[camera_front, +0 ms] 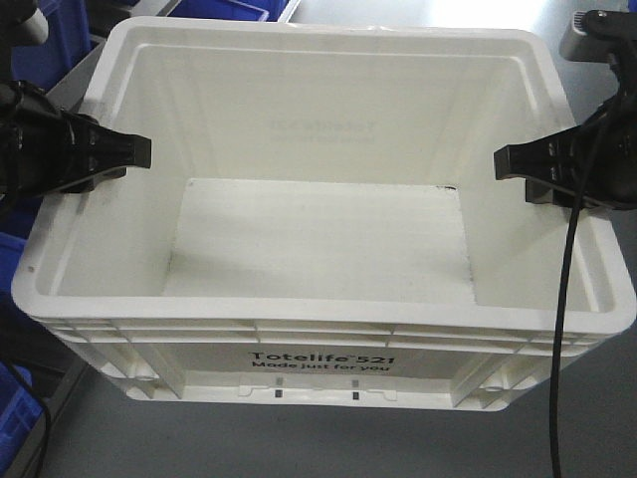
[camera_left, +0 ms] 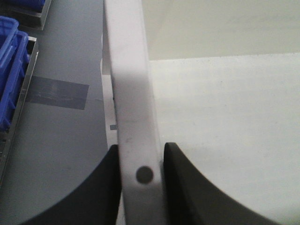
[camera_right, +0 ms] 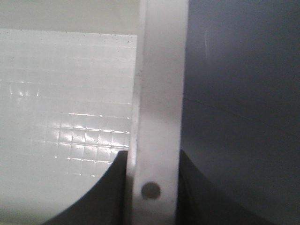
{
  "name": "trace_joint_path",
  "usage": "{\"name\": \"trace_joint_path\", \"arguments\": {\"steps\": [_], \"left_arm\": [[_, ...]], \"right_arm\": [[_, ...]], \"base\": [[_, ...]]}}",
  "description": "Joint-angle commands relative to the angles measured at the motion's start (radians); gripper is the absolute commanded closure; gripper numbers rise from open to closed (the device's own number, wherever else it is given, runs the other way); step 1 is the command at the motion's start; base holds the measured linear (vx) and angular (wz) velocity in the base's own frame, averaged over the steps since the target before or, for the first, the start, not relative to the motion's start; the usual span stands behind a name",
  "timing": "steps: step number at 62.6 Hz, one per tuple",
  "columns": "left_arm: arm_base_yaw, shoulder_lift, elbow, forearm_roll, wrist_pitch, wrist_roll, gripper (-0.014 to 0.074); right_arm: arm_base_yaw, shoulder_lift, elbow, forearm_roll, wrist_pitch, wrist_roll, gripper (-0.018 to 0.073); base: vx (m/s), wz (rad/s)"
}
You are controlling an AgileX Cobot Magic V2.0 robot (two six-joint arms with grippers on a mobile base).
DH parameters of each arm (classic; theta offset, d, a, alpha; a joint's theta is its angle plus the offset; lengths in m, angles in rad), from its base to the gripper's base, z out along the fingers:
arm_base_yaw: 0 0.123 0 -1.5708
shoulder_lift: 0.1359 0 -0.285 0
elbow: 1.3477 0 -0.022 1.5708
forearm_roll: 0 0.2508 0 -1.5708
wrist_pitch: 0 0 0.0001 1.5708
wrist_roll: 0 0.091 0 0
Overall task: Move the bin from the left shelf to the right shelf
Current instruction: 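Hold the crate with both grippers while the base turns away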
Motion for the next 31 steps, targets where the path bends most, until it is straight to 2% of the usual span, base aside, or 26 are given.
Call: {"name": "trace_joint_path", "arguments": {"steps": [1,31], "left_arm": [[0.0,-0.042,-0.035,0.03,-0.094,0.025,0.0603],[0.0,-0.042,-0.035,0.03,-0.094,0.025,0.0603]], "right_arm": [[-0.015,-0.036,-0.039,-0.094,-0.096,-0.021,0.0564],[-0.015,-0.036,-0.039,-0.093,-0.096,-0.021,0.0565]], "base": [[0.14,-0.36],[0.15,-0.41]]}}
